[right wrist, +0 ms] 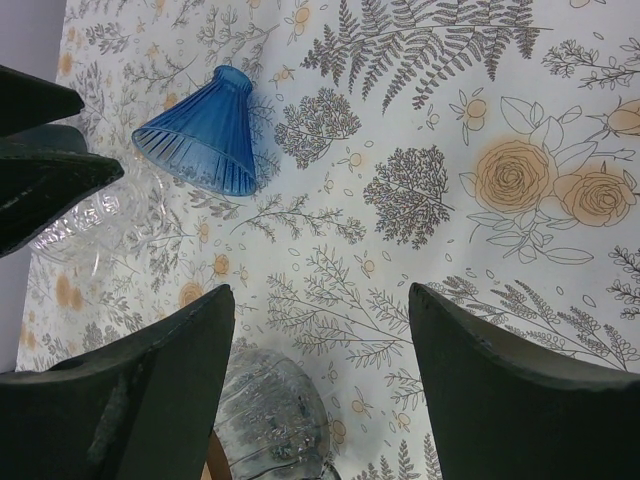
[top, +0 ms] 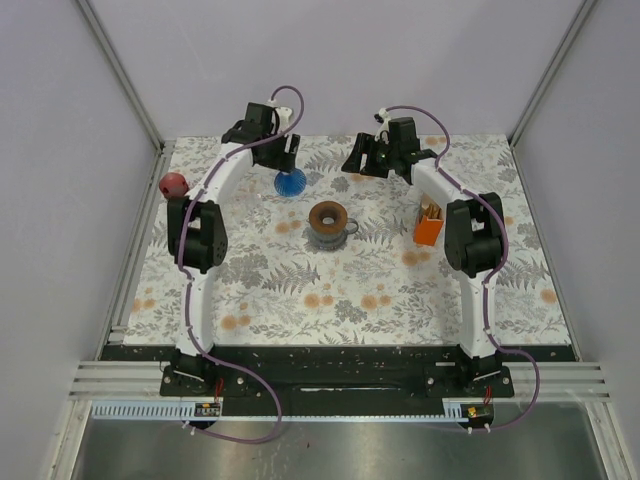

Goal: Place the coffee filter in the dripper

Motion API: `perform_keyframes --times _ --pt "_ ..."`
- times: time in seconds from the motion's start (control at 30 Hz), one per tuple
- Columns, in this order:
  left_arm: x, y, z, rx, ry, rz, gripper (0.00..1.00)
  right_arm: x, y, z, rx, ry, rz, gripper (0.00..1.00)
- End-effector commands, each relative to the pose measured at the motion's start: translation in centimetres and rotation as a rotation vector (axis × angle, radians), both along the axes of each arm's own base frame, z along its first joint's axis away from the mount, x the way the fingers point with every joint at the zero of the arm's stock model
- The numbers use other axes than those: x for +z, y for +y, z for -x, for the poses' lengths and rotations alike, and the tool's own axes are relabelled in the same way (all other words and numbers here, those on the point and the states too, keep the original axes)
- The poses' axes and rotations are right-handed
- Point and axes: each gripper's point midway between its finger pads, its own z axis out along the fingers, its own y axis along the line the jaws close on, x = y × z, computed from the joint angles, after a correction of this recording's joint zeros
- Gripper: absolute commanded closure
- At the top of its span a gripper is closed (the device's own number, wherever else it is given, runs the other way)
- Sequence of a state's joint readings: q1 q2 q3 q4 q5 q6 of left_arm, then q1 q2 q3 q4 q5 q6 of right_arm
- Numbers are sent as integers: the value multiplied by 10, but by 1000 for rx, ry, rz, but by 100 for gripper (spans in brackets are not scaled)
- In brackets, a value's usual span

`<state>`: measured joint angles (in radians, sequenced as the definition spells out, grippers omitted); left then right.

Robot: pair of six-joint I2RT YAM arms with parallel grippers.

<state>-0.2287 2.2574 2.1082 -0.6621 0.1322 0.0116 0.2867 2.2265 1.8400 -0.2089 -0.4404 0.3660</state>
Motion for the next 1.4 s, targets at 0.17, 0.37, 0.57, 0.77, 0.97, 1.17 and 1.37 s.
perform_keyframes --times 0.17,0.37,0.57,0.77,0.97,1.17,1.37 --pt "-37 -5 -36 -172 -148 -389 24 24 0 -2 26 -60 -9 22" --pt "-36 -4 -63 -56 -214 -451 68 27 2 -1 31 -60 -18 22" --pt "18 -8 -49 -17 -276 -350 100 29 -2 2 30 -63 4 22" --pt "101 2 -20 -1 -256 -129 100 70 -1 11 38 -111 -29 23" --pt "127 -25 64 -126 -85 126 100 153 3 44 41 -301 25 23" --pt "132 -41 122 -172 54 271 100 192 52 100 135 -421 90 22" --pt "137 -42 153 -186 92 291 100 188 98 129 215 -413 81 24"
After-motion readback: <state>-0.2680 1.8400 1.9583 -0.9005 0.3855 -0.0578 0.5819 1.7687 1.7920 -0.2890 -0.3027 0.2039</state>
